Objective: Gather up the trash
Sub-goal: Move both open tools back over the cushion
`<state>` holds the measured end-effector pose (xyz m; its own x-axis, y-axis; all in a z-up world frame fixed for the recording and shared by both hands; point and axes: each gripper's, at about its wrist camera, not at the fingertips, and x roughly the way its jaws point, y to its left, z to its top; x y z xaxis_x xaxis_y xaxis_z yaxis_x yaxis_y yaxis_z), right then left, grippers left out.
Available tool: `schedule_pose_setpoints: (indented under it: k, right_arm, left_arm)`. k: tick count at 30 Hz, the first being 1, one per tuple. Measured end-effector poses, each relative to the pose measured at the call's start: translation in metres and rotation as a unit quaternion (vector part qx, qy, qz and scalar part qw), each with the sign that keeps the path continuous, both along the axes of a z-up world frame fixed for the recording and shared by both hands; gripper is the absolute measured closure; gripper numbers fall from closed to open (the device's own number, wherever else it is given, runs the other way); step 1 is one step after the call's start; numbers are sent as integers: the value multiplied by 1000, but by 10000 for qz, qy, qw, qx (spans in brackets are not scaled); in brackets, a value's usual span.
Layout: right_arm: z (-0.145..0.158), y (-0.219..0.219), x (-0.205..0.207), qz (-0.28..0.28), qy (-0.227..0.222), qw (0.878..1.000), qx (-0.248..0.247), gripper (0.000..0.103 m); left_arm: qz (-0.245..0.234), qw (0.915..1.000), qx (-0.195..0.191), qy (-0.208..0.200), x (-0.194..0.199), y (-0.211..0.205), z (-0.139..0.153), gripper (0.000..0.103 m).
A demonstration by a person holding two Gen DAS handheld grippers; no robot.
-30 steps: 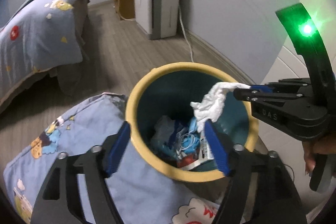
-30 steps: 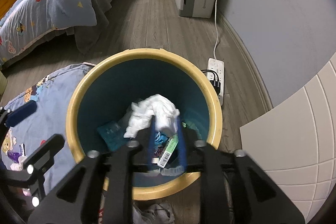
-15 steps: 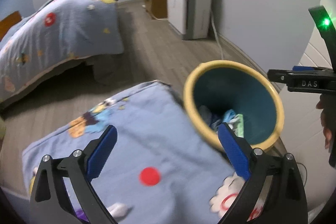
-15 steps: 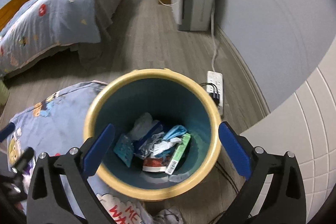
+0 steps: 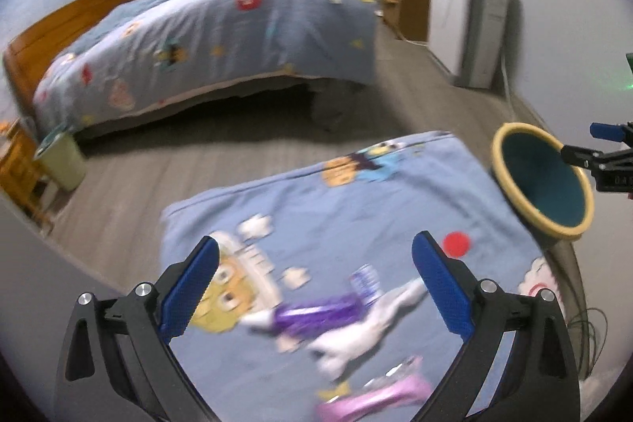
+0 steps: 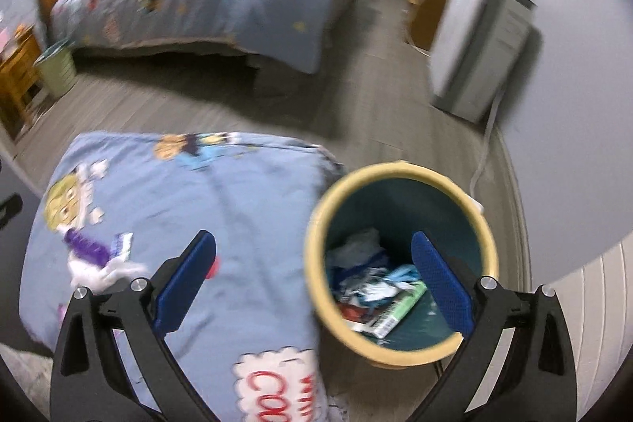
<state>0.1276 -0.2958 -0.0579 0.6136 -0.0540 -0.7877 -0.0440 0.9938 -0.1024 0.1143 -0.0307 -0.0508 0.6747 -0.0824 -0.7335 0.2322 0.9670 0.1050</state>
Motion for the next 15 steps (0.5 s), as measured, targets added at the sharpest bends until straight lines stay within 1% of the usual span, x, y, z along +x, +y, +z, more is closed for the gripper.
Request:
schedule_pose_setpoints:
  k: [4, 8, 10, 13, 15]
  right_arm:
    - [2, 31, -4, 317, 49, 9995, 9, 6]
    - [1, 70, -12, 581, 173, 9975, 361, 6]
    - [-6, 88, -17, 688, 287, 9959, 511, 6]
    - [-19, 102, -24, 703, 496, 9940, 678, 6]
    - [-28, 110, -28, 695, 662, 9931, 671, 6]
  left_arm:
    - [211, 9998, 40, -29, -19, 33, 8, 6]
    - [415, 9991, -24, -62, -38, 61, 14, 6]
    - [462, 9989, -67, -77, -45, 71, 15, 6]
    - [538, 9984, -125, -110, -54, 84, 16, 6]
    - [571, 9982, -177, -111, -57, 88, 15, 6]
